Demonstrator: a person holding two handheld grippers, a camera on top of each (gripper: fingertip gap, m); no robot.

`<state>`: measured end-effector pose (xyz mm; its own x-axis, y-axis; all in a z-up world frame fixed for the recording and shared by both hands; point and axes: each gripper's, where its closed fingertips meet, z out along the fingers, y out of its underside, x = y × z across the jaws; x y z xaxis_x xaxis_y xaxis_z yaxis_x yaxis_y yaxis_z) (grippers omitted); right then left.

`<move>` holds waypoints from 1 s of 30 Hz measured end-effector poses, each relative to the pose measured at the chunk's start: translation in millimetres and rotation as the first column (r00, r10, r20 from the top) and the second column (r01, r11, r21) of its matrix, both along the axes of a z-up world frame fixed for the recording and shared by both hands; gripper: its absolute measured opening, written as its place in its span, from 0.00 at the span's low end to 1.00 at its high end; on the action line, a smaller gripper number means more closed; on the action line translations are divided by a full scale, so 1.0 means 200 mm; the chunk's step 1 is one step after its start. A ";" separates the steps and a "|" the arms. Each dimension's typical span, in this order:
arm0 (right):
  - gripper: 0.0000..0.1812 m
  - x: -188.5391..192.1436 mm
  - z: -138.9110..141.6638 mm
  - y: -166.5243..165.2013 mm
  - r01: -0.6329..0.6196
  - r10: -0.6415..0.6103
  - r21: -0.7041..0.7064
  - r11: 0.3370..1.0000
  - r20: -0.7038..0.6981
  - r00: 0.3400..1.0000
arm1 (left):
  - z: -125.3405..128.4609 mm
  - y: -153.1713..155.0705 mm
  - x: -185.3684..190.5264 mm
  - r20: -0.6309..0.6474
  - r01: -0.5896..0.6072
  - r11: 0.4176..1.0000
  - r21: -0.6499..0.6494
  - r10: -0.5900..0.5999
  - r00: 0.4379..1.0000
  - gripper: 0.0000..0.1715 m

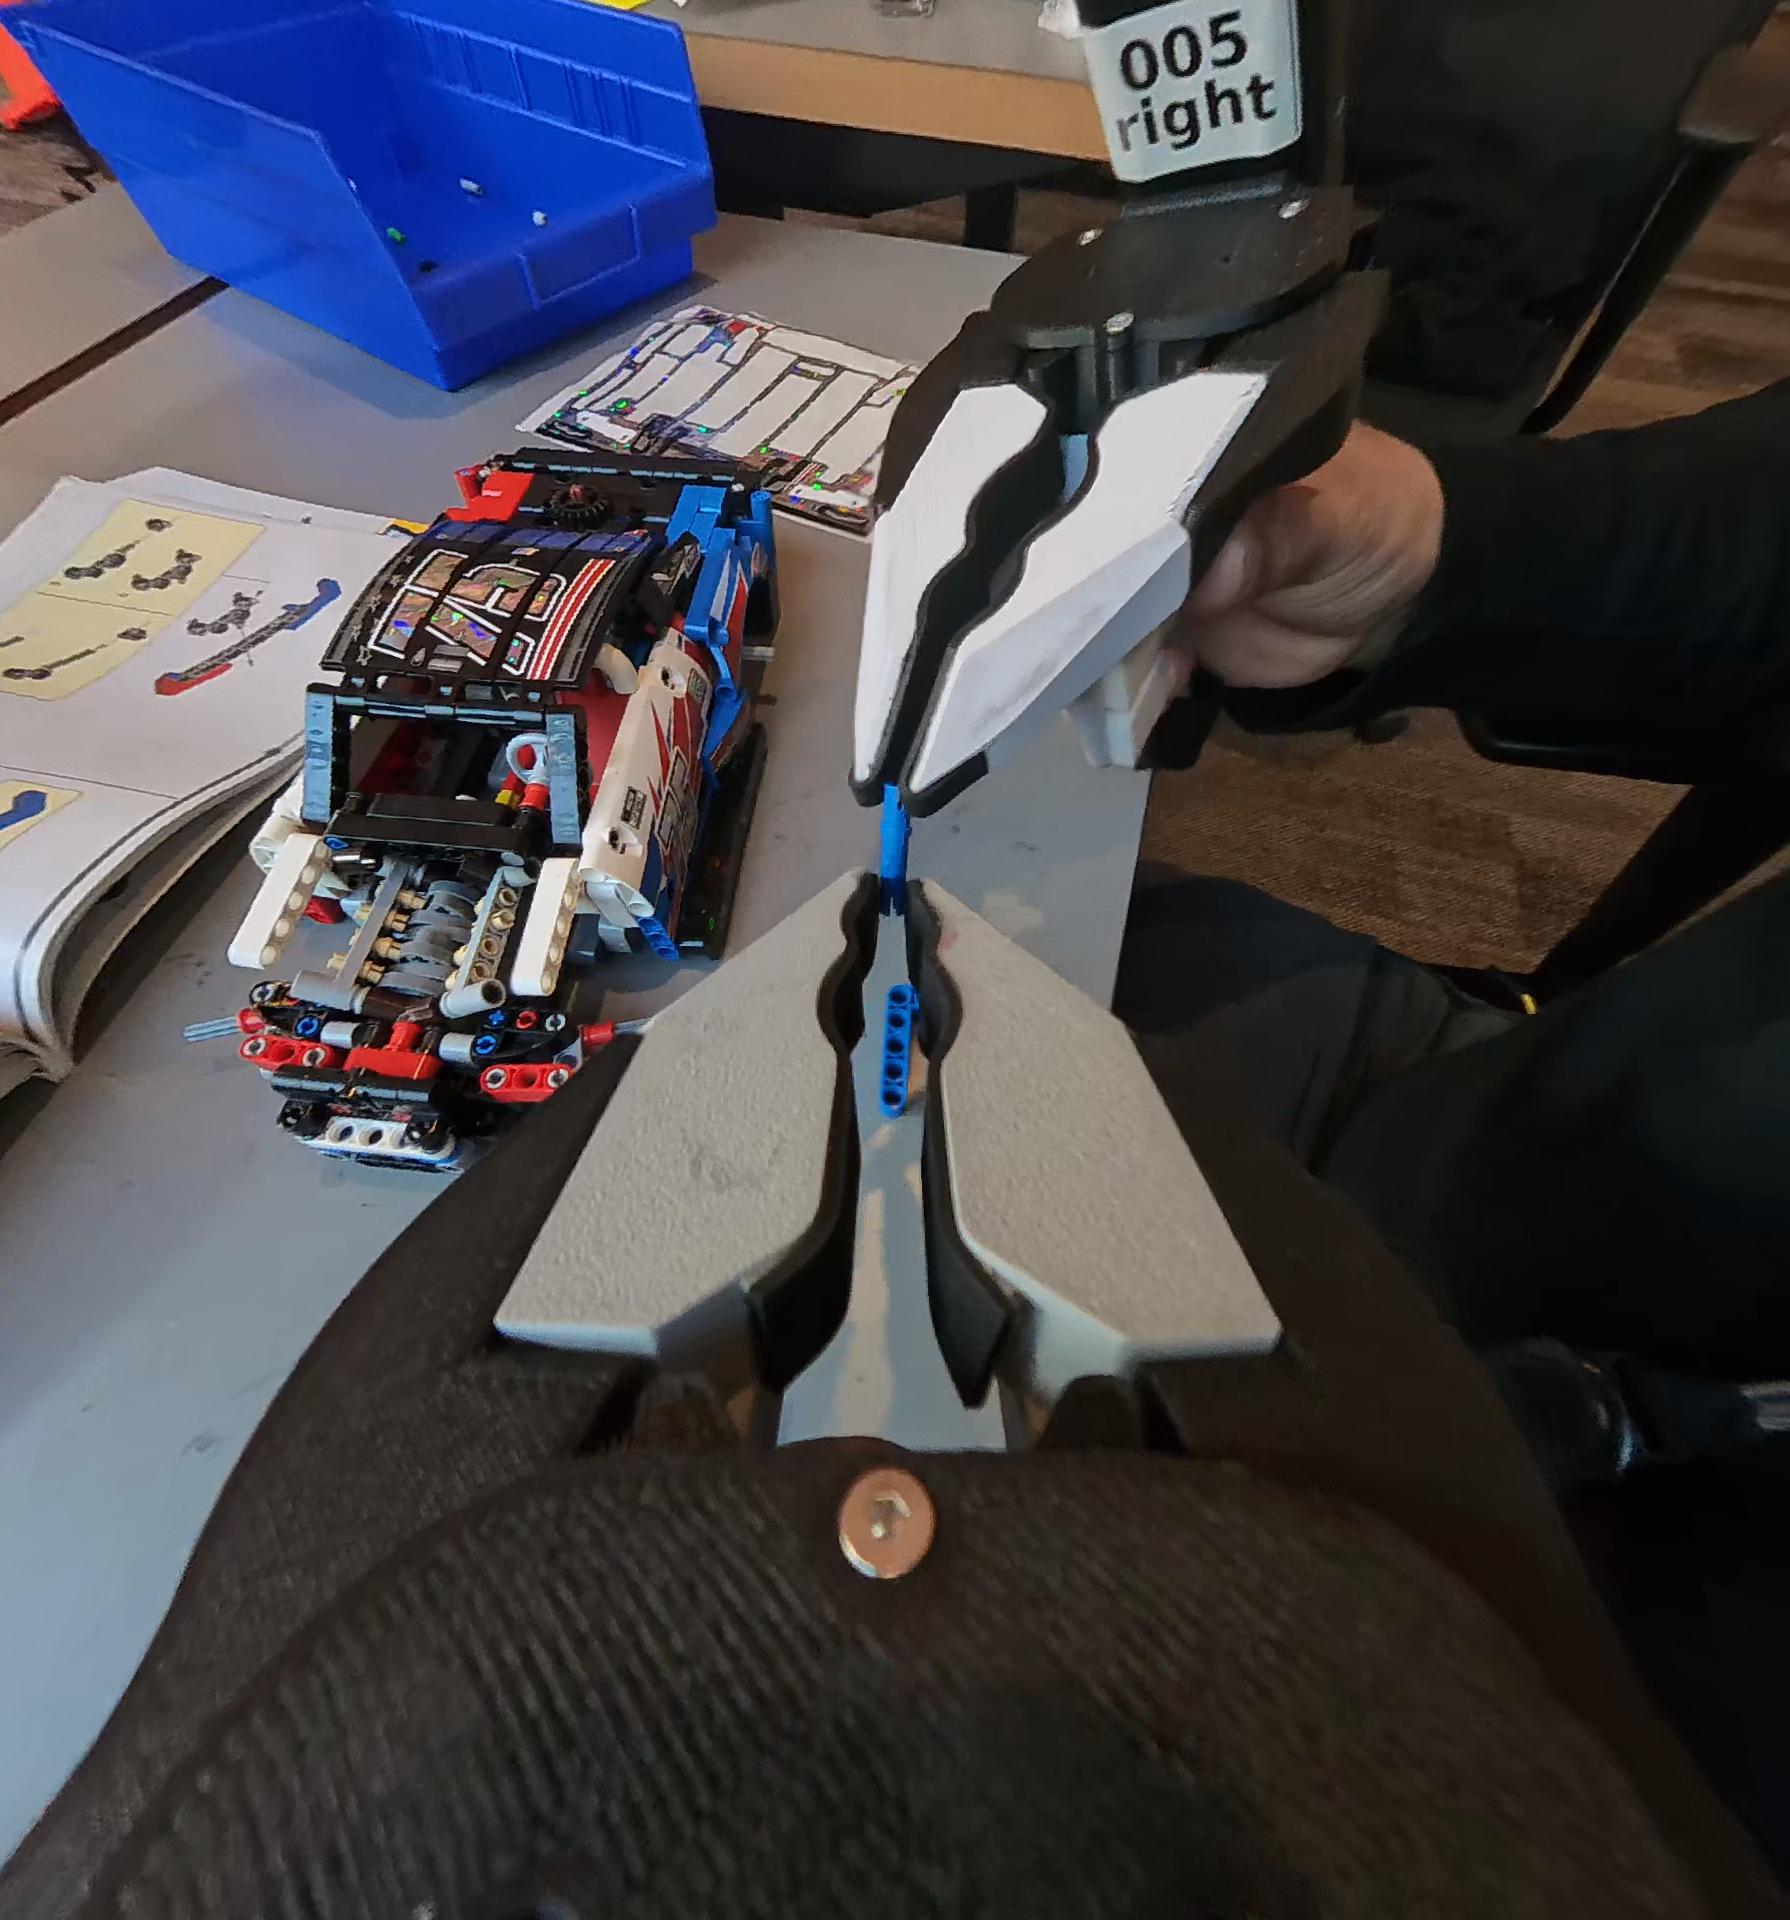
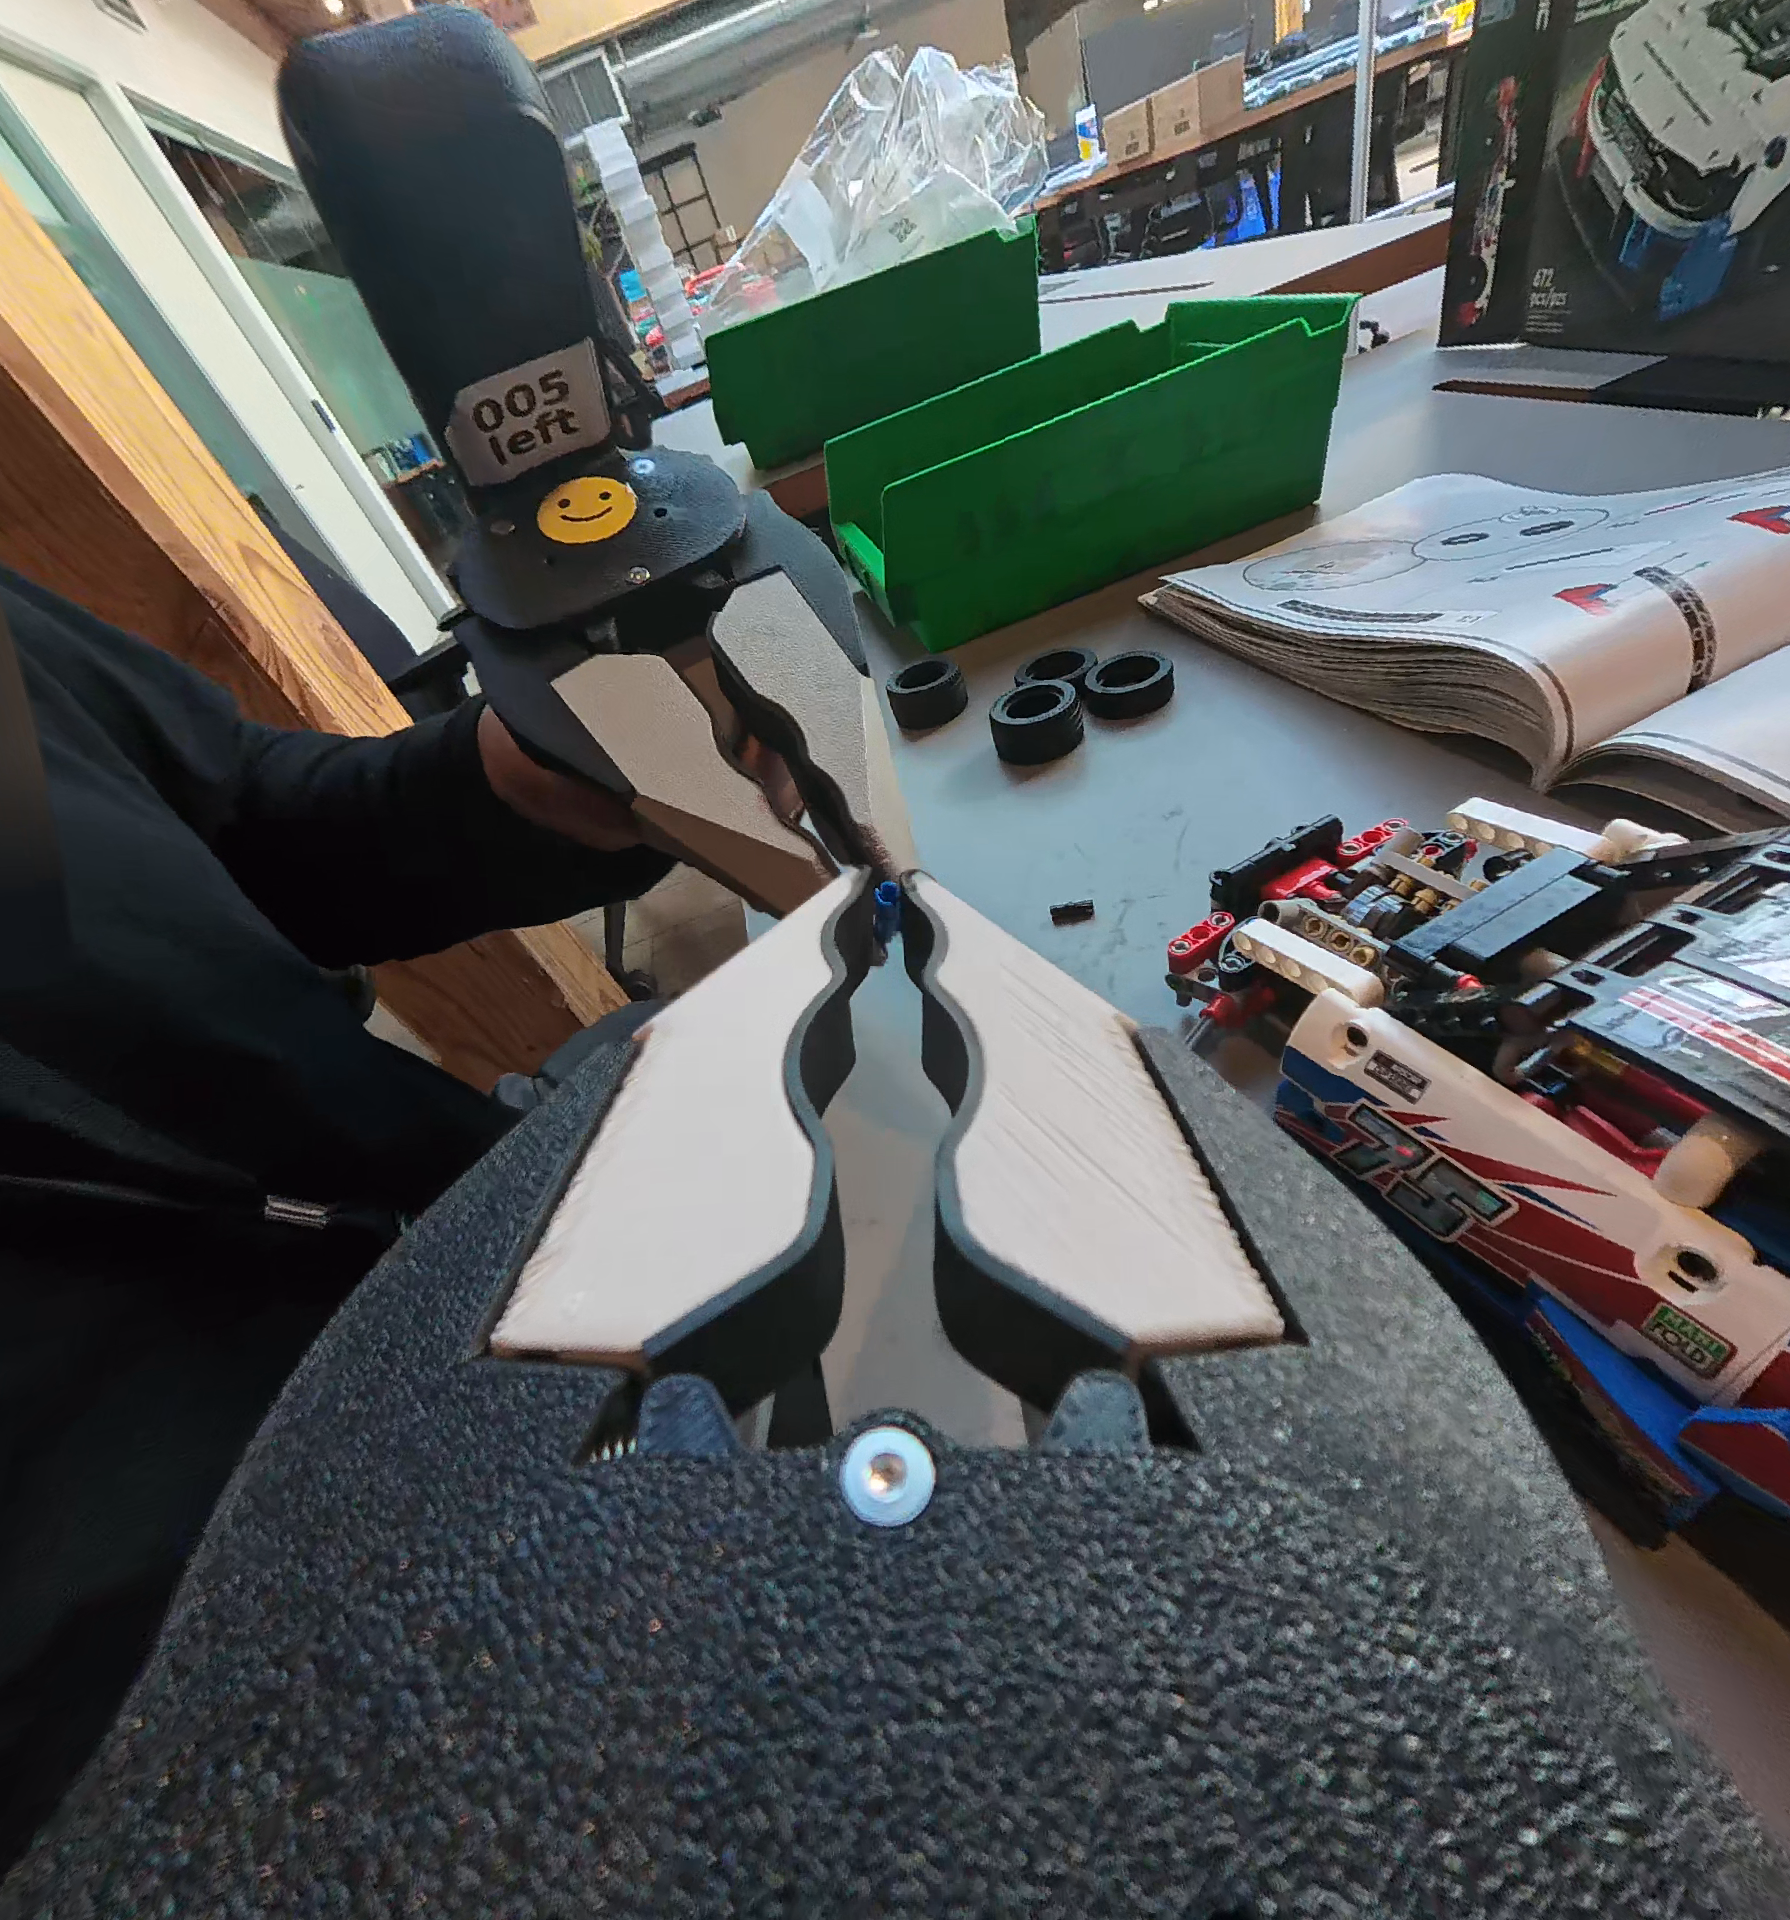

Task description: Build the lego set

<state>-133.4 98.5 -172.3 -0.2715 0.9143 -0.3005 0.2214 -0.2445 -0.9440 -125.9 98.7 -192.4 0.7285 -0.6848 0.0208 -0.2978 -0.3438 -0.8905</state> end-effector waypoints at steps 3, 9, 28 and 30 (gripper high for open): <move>0.06 0.01 -0.02 0.02 0.001 -0.002 0.030 1.000 0.034 0.999 | -0.03 0.01 -0.02 -0.058 -0.010 1.000 -0.005 0.010 0.998 0.01; 0.09 0.02 -0.06 0.00 -0.046 0.034 0.106 0.993 0.110 0.993 | -0.08 0.01 -0.04 -0.153 -0.017 1.000 0.001 0.017 0.988 0.01; 0.03 -0.03 -0.11 -0.04 -0.074 0.049 0.147 0.986 0.167 0.985 | -0.08 -0.02 -0.02 -0.157 0.029 0.998 0.054 -0.020 0.987 0.01; 0.03 -0.03 -0.11 -0.04 -0.074 0.044 0.167 0.983 0.175 0.984 | -0.08 -0.02 -0.02 -0.145 0.032 0.998 0.049 -0.024 0.989 0.02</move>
<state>-140.3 91.0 -194.7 -0.2855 0.9402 -0.1858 0.3909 -0.0628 -0.9183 -129.4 95.1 -208.5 0.7017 -0.7025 -0.1191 -0.4335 -0.2884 -0.8538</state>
